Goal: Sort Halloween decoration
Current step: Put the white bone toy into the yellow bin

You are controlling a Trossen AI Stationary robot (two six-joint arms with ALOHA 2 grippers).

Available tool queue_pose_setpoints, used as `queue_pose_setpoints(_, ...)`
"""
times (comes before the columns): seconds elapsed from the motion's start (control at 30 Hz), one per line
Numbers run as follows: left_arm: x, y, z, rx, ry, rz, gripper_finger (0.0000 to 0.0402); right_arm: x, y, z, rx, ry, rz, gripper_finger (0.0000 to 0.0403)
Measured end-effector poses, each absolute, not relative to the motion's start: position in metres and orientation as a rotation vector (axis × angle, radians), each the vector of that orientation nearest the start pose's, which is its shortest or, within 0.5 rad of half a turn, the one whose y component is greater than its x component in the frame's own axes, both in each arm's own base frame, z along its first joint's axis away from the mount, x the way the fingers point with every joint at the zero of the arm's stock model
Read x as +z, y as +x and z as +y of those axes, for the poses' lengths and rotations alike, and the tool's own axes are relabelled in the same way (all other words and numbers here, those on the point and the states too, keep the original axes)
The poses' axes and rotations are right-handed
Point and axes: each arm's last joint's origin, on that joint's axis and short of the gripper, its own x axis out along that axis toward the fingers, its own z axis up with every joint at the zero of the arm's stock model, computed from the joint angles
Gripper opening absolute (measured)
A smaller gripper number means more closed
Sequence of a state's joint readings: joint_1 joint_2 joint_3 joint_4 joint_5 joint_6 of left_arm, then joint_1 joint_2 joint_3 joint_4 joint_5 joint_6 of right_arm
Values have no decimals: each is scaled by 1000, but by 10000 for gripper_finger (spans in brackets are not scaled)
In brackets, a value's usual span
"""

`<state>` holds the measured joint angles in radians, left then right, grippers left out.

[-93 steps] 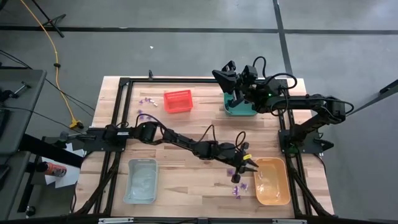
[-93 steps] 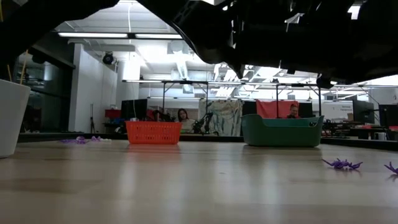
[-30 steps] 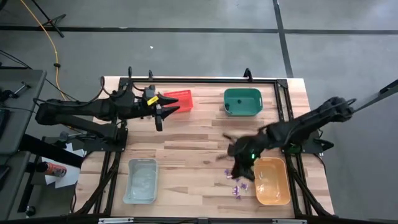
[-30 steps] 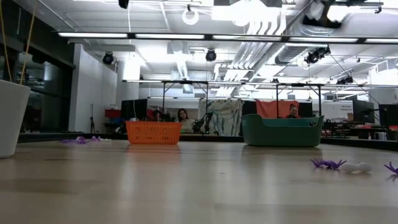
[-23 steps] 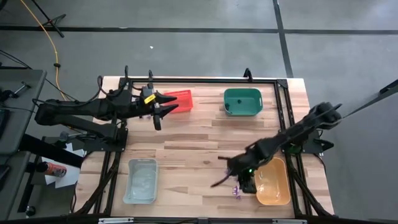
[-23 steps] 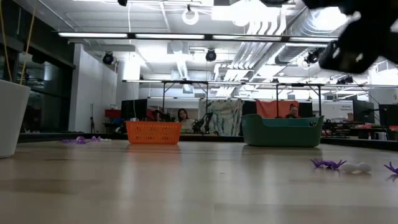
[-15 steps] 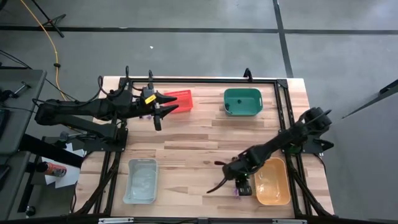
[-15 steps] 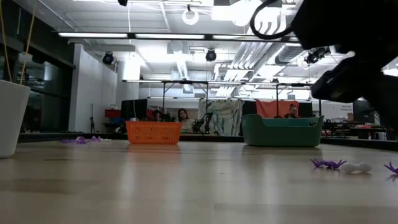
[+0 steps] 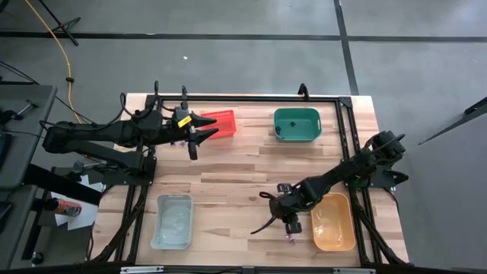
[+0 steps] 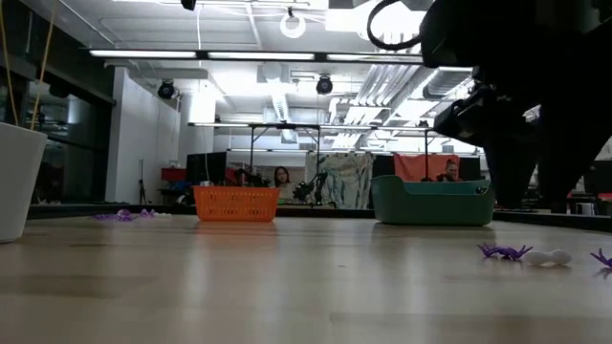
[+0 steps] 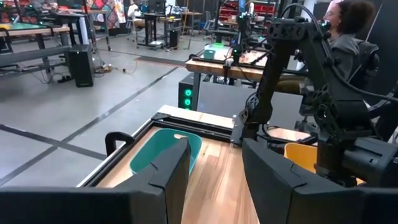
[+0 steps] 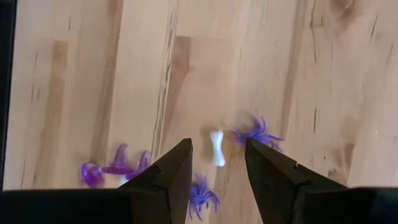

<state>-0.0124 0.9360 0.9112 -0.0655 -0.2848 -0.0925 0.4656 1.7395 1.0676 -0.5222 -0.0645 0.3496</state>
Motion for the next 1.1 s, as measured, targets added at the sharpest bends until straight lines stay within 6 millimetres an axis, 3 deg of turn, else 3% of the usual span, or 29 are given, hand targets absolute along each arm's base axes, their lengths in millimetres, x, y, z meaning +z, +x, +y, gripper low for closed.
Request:
queue_pose_setpoints(0.3,359,205,6,276,-75,103,136,147,295,162,293,31,1278,142)
queue_pose_setpoints(1.1,359,205,6,276,-75,101,136,136,293,166,212,-51,1289,132)
